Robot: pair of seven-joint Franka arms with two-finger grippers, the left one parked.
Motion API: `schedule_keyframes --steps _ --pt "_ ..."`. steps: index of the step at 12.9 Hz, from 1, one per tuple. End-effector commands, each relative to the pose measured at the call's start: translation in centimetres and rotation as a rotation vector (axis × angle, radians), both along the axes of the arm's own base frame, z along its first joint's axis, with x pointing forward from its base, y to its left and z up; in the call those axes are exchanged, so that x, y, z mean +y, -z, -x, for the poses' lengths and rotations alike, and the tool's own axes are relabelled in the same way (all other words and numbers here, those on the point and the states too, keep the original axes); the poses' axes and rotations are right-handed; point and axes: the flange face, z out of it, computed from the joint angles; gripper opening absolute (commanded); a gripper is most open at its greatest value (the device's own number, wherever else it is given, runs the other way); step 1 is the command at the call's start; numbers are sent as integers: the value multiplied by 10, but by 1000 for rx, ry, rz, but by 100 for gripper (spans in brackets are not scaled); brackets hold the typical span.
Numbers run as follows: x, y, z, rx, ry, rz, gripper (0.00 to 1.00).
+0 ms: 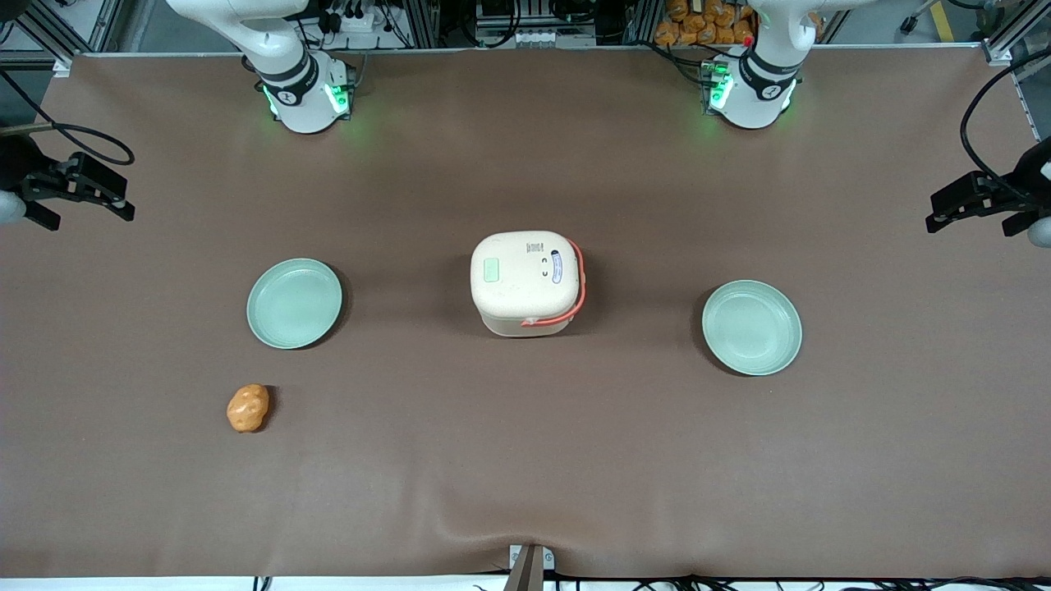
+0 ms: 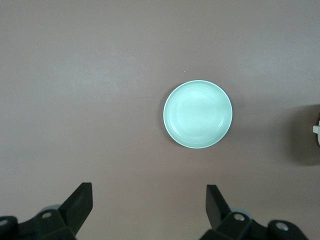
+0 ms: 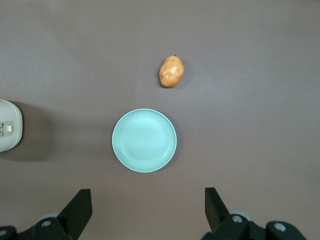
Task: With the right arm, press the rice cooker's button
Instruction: 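Move the right gripper from rest toward the white rice cooker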
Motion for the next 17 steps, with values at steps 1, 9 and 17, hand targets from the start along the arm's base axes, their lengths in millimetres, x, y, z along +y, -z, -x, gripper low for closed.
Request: schedule_keyframes --steps 1,9,17 --pt "1 -4 4 10 12 15 100" --pt "20 -5 0 2 -22 10 100" --pt "172 19 -1 33 -34 25 100"
